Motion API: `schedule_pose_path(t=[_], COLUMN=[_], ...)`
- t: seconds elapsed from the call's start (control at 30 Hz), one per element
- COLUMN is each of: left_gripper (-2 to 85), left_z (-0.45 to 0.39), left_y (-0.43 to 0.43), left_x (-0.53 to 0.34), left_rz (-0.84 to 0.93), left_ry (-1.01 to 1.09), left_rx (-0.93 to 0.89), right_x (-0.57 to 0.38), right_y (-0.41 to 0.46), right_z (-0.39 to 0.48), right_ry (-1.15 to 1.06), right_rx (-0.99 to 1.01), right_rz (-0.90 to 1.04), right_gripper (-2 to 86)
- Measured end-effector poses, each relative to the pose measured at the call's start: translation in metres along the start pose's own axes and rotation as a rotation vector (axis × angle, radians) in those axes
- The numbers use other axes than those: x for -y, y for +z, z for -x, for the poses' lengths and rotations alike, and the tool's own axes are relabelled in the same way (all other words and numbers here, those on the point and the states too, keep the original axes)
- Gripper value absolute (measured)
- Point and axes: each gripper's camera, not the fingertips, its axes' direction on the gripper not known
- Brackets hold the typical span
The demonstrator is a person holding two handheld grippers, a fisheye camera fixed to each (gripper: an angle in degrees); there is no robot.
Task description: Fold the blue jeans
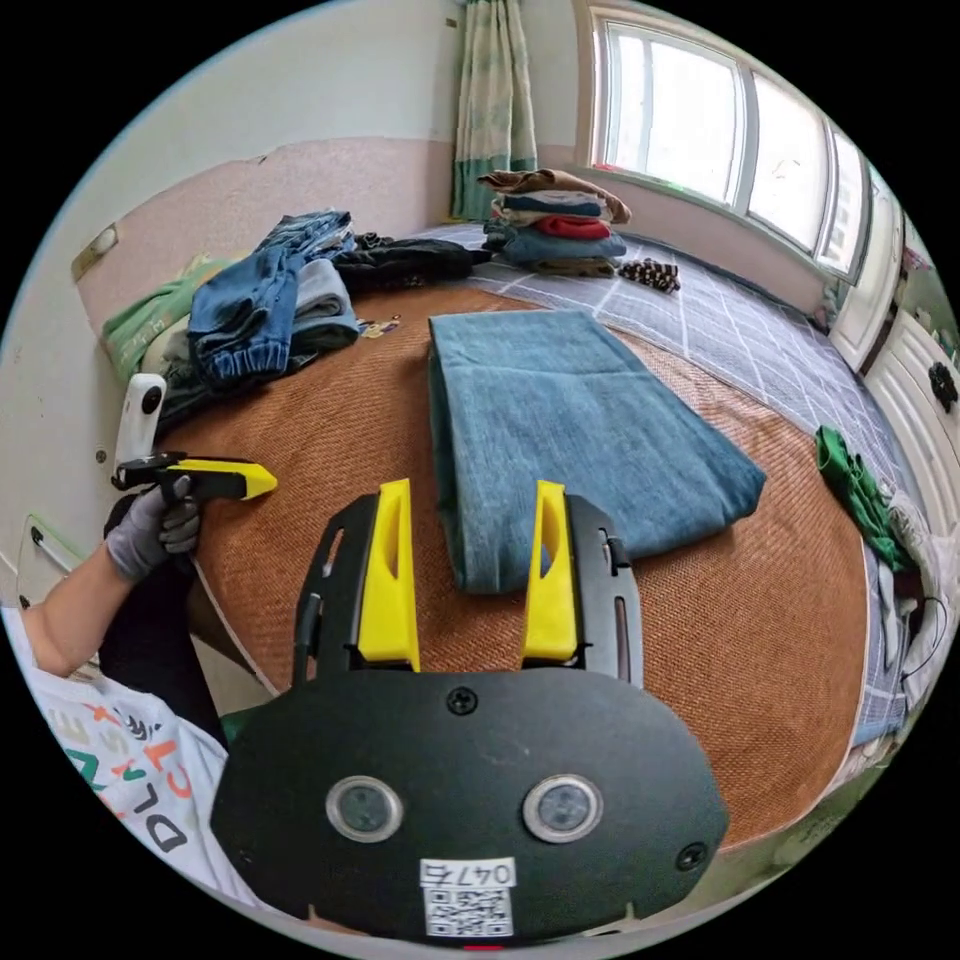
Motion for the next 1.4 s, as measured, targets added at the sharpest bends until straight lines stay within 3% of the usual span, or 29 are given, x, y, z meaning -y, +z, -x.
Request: schedule_pose_path(t=[0.13, 0.23, 0.43, 0.6, 0.67, 0.77, 0.83, 0.97, 1.07, 1.23, 1.4], left_gripper=[-1.0, -1.0, -1.0, -1.0, -1.0, -1.0, -1.0, -1.0, -1.0, -1.0, -1.0], left_z=[0.015, 0.005, 0.004, 0.001, 0.000, -0.002, -0.002, -0.001, 0.000, -0.001, 0.001], left_y=[-0.004, -0.006, -0.011, -0.012, -0.012, -0.012, -0.011, -0.010, -0.009, -0.006, -0.002], left_x=[-0.001, -0.003, -0.005, -0.004, -0.003, -0.001, 0.001, 0.005, 0.009, 0.016, 0.026], left_rz=[0.008, 0.010, 0.001, -0.001, -0.002, -0.004, -0.004, -0.004, -0.005, -0.008, -0.009], left_ry=[-0.070, -0.042, -0.058, -0.063, -0.064, -0.065, -0.069, -0.077, -0.083, -0.083, -0.086], left_rx=[-0.093, -0.061, -0.087, -0.092, -0.091, -0.092, -0.097, -0.109, -0.121, -0.119, -0.122], right_x=[-0.010, -0.035, -0.108, -0.166, -0.184, -0.189, -0.185, -0.151, -0.128, -0.147, -0.158], right_y=[0.041, 0.031, -0.002, -0.057, -0.091, -0.137, -0.156, -0.160, -0.128, -0.077, -0.103], right_z=[-0.002, -0.039, -0.105, -0.173, -0.178, -0.136, -0.098, -0.016, 0.026, 0.091, 0.128], right_ry=[0.030, 0.125, 0.101, 0.261, 0.371, 0.430, 0.414, 0.240, 0.137, 0.038, -0.058], right_rx=[0.012, 0.191, 0.392, 0.298, 0.088, -0.149, -0.198, -0.061, 0.076, 0.133, 0.150], right_rz=[0.071, 0.026, 0.097, 0.138, 0.119, -0.014, -0.144, -0.338, -0.288, -0.170, -0.231], right_gripper=[5.1, 0.9, 0.2, 1.8, 3.4, 3.1, 1.8, 1.4, 2.0, 2.6, 6.2])
